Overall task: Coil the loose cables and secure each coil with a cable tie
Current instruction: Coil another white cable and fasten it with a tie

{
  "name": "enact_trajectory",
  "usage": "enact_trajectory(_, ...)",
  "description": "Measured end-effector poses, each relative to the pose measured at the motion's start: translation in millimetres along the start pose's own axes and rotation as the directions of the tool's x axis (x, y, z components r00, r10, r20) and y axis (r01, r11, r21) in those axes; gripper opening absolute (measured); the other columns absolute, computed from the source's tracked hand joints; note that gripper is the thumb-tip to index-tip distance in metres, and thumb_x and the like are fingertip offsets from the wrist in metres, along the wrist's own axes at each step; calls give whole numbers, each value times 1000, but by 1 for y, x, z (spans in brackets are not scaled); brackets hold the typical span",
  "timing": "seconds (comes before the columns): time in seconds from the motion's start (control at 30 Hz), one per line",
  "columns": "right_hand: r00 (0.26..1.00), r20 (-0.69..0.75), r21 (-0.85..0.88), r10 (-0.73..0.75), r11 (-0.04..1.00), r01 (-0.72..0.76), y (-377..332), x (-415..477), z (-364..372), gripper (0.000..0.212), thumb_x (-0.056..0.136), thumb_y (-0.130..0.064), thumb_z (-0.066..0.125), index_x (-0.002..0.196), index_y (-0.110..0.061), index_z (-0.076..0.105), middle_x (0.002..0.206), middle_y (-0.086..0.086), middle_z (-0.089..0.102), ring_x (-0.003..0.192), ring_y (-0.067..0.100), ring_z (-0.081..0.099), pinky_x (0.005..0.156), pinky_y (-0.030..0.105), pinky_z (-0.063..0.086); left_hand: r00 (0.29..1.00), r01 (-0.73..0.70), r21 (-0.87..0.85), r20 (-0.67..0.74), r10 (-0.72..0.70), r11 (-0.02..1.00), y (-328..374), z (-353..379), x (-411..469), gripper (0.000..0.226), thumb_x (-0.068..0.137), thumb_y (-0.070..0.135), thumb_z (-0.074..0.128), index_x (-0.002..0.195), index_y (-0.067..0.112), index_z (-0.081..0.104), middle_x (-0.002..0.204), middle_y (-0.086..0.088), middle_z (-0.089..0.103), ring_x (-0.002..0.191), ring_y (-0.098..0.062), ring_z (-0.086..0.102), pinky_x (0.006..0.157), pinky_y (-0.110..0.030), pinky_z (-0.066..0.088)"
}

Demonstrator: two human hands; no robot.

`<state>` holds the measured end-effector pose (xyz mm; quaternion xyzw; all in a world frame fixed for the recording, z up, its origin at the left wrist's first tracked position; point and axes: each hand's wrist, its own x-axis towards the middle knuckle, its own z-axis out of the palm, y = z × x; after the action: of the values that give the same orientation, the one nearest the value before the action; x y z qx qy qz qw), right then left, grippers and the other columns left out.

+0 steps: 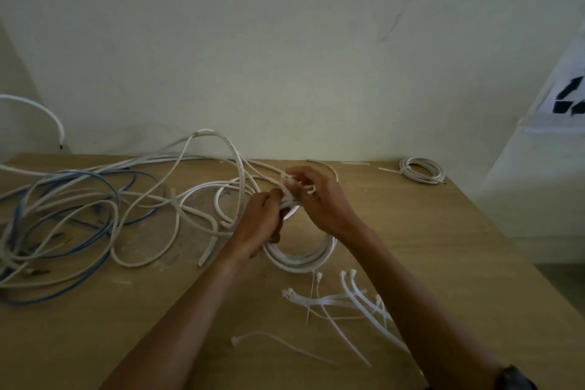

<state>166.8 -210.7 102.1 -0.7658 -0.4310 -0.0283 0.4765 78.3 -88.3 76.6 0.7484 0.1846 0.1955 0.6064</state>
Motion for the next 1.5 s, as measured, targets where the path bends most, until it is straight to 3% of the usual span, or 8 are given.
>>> enact_trajectory(0.17,992,7,67,125,990,-125,20,-10,-23,50,97,-60,40,118,-19,61,98,-10,66,87,0,65,74,17,50,961,209,-485,-56,-269,849,10,11,11,58,107,47,34,60,15,45,46,3,26,35,-12,21,37,-17,18)
enact_trajectory(0.33,789,504,279,353,797,-535,34,-23,-49,28,97,-33,63,115,-12,61,98,10,75,88,26,75,68,30,59,948,225,-716,3,-320,661,12,30,18,59,105,56,34,67,15,51,46,6,26,36,-9,22,36,-21,22)
enact_trajectory(0.5,832,184,516,523,669,-534,58,-23,-57,23,101,-26,59,100,-4,65,80,15,71,66,21,70,59,28,57,964,233,-718,79,-255,657,28,53,27,32,106,35,47,94,11,64,63,-4,57,50,-14,56,56,-31,51)
enact_trajectory(0.67,813,-172,374,556,801,-468,75,-25,-63,25,100,-23,62,94,2,64,67,16,67,49,20,66,47,28,54,958,286,-622,161,-238,729,27,61,32,29,99,29,63,99,3,74,92,-13,76,84,-27,73,75,-40,61)
enact_trajectory(0.87,745,-390,255,540,841,-477,74,-27,-65,30,98,-32,64,93,-3,62,72,15,69,45,14,67,39,21,47,955,166,-476,-140,-260,864,24,98,56,21,95,16,68,81,4,78,71,-13,73,63,-24,68,63,-35,59)
enact_trajectory(0.97,707,-452,212,544,836,-507,86,-27,-69,37,97,-37,65,94,0,62,77,17,68,45,9,66,36,19,46,953,94,-472,-212,-216,877,21,124,65,34,91,9,70,59,15,76,64,-12,71,62,-27,65,69,-41,57)
enact_trajectory(1.23,668,-237,736,706,579,-351,144,-33,-108,29,89,-10,75,111,3,61,78,13,69,63,16,67,56,23,54,922,330,-708,99,-374,625,21,173,106,26,89,12,75,111,-3,71,81,-11,70,62,-18,66,53,-26,57)
enact_trajectory(1.5,511,-477,557,715,696,-454,219,-1,-169,20,90,-6,71,109,-3,68,88,18,70,65,20,66,51,24,53,851,519,-630,316,-420,578,9,246,149,5,95,10,68,91,7,69,79,-10,73,74,-22,69,52,-30,60)
